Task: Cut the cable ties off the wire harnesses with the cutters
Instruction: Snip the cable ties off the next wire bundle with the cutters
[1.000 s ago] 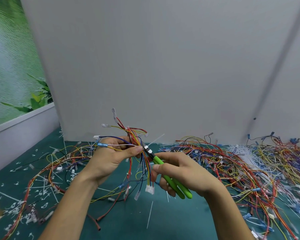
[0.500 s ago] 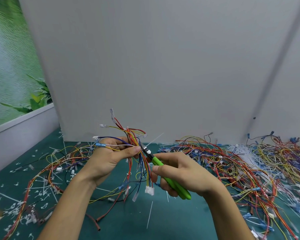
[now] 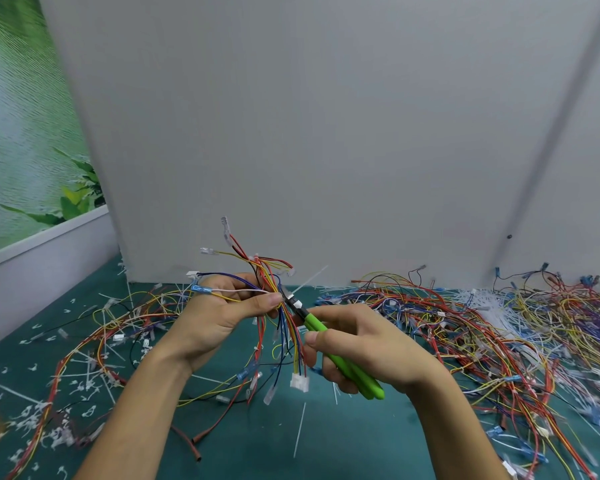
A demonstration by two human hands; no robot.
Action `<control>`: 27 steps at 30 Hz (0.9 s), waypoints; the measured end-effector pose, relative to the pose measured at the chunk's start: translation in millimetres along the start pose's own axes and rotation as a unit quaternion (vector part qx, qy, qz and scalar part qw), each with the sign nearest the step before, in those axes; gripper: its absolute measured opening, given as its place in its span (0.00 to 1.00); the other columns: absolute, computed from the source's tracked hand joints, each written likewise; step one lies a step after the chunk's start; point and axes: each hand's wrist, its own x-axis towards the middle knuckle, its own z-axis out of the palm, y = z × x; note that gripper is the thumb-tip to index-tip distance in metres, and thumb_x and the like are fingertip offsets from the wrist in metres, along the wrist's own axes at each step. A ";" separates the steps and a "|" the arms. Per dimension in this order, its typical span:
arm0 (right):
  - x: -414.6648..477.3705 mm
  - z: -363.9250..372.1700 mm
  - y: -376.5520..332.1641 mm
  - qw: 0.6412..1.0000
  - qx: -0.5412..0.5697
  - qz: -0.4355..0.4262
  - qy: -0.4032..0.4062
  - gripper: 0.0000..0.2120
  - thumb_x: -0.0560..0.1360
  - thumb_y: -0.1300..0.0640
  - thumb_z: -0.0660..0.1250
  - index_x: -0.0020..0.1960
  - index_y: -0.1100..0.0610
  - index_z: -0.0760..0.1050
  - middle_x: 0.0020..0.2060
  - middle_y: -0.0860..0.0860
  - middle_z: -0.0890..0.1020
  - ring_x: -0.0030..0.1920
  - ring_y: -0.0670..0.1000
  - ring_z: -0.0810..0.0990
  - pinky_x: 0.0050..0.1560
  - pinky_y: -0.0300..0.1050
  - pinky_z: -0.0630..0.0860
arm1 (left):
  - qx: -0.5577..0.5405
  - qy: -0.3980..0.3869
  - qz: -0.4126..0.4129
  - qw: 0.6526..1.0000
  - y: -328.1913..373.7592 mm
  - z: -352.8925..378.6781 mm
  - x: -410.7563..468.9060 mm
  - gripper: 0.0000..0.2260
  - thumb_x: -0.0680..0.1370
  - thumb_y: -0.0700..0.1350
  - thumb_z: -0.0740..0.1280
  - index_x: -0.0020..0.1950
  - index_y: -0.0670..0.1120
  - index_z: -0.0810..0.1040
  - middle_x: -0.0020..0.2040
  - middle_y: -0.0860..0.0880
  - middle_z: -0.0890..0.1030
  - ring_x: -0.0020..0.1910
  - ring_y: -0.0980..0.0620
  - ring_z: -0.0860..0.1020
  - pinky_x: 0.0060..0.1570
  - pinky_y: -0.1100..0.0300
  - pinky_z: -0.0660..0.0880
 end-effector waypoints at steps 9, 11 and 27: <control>0.2 0.0 0.6 1.000 0.003 0.000 0.001 0.09 0.80 0.55 0.66 0.59 0.54 0.80 0.47 0.63 0.82 0.32 0.57 0.76 0.30 0.44 0.75 | -0.005 0.000 -0.001 1.000 1.1 0.7 -0.9 0.22 0.67 0.54 0.81 0.51 0.40 0.86 0.50 0.38 0.86 0.51 0.40 0.84 0.60 0.44 0.79; 0.5 0.8 -1.4 1.000 0.014 0.006 0.001 0.09 0.78 0.54 0.67 0.56 0.55 0.80 0.44 0.62 0.81 0.31 0.57 0.75 0.29 0.44 0.75 | -0.006 -0.003 0.000 1.000 1.6 0.9 -1.4 0.21 0.67 0.53 0.81 0.52 0.40 0.85 0.51 0.38 0.86 0.51 0.40 0.84 0.59 0.45 0.79; -1.2 1.0 -2.0 1.000 -0.005 0.008 0.002 0.06 0.80 0.55 0.66 0.53 0.56 0.79 0.42 0.56 0.81 0.33 0.57 0.74 0.30 0.44 0.74 | -0.006 0.002 0.000 1.000 5.1 3.4 -3.6 0.12 0.70 0.45 0.77 0.51 0.42 0.86 0.50 0.41 0.86 0.51 0.46 0.85 0.52 0.58 0.80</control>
